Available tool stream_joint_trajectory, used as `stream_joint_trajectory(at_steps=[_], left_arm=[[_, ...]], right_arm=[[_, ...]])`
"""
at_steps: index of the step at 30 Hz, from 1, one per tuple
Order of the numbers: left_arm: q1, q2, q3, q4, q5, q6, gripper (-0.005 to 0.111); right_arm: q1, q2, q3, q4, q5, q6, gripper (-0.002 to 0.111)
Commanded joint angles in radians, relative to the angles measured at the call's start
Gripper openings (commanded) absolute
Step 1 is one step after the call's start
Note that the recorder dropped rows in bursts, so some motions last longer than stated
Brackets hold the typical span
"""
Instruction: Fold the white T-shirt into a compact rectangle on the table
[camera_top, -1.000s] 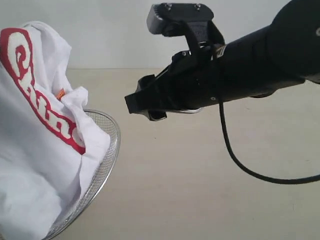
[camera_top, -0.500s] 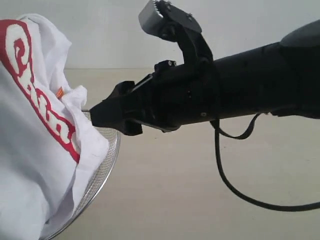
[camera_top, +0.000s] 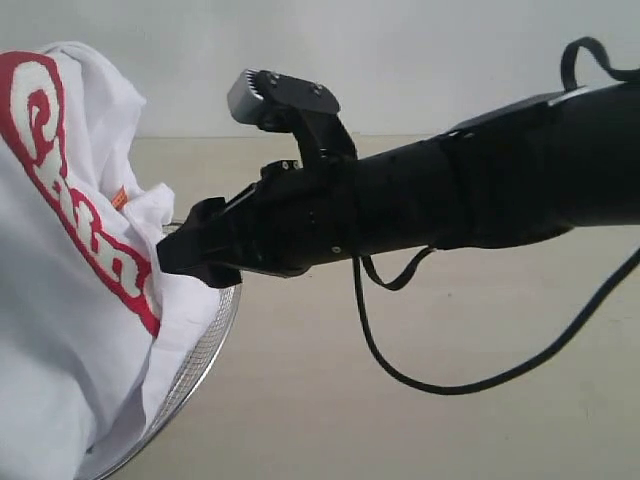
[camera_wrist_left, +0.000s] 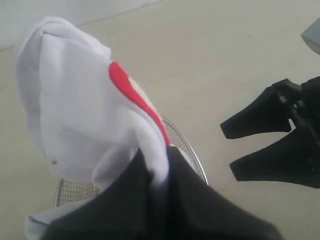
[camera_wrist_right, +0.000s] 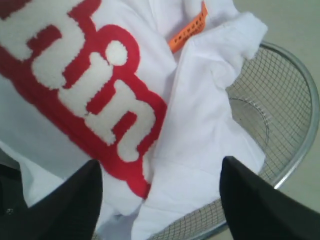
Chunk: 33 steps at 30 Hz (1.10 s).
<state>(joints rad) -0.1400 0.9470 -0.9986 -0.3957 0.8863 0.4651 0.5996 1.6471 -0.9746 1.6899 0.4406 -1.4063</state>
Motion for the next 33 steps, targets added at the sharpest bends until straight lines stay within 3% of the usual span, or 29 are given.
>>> stream_joint_trajectory(at_steps=[1, 13, 19, 22, 24, 27, 33], left_arm=[[0.002, -0.009, -0.015, -0.003, -0.003, 0.007, 0.004], [0.002, -0.009, -0.015, -0.003, -0.003, 0.007, 0.004], [0.002, -0.009, -0.015, -0.004, 0.000, 0.007, 0.004], [0.002, -0.009, -0.015, -0.004, 0.000, 0.007, 0.004], [0.002, -0.009, -0.015, -0.004, 0.000, 0.007, 0.004], [0.002, -0.009, -0.015, -0.004, 0.000, 0.007, 0.004], [0.002, -0.009, -0.015, 0.012, 0.000, 0.007, 0.004]], right_arm=[[0.062, 0.041, -0.057, 0.018, -0.051, -0.097, 0.061], [0.107, 0.151, -0.112, 0.018, -0.240, -0.131, 0.061], [0.109, 0.186, -0.123, 0.018, -0.228, -0.122, 0.060], [0.109, 0.192, -0.125, 0.018, -0.243, -0.122, 0.049], [0.109, 0.192, -0.125, 0.018, -0.256, -0.118, 0.034], [0.109, 0.185, -0.125, 0.015, -0.286, -0.107, 0.002], [0.109, 0.119, -0.121, 0.010, -0.402, -0.091, 0.000]])
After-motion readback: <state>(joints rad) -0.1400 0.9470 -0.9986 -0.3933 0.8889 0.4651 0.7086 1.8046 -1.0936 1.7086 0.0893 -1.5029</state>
